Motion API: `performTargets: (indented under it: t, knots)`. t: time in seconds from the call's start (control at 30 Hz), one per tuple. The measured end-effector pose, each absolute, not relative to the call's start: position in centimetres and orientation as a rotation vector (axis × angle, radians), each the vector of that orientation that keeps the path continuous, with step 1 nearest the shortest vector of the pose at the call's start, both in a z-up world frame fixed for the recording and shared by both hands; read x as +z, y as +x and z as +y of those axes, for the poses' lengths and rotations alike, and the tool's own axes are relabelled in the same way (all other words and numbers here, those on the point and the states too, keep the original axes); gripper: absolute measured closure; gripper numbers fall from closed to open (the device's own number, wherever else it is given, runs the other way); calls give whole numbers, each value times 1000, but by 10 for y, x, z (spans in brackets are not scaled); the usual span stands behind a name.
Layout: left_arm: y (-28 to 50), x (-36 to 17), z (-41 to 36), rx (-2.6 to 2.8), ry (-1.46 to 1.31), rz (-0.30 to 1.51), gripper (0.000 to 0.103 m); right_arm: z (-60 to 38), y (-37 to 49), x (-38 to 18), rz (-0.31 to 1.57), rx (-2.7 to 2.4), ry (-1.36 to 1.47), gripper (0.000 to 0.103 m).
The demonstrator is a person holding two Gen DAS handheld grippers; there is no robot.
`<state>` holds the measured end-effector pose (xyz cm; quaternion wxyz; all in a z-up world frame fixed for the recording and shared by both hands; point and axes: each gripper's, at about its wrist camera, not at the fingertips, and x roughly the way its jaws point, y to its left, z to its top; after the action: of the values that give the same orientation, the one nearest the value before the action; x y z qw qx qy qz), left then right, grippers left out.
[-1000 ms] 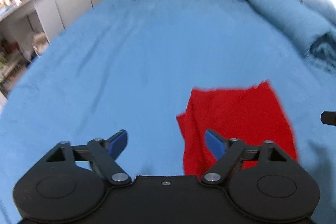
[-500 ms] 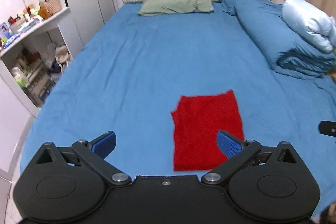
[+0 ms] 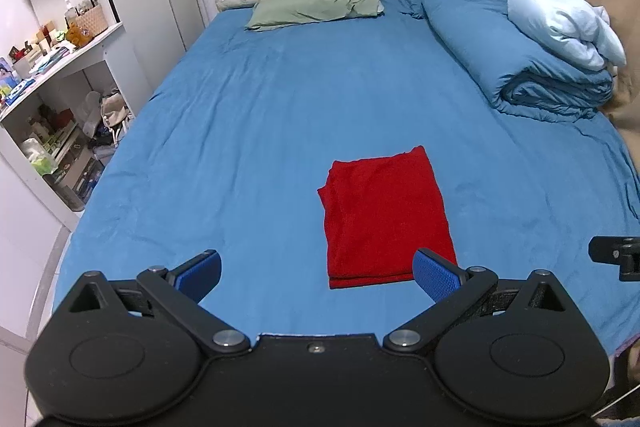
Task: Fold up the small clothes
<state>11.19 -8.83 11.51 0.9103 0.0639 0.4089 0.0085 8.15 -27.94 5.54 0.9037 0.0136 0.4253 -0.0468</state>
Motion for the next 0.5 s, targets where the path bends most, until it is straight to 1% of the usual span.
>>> performTargets:
  t: [0.5]
  knots:
    - [103,116,-91,2,136,827,0,-279,76,59,866,-117,31,0]
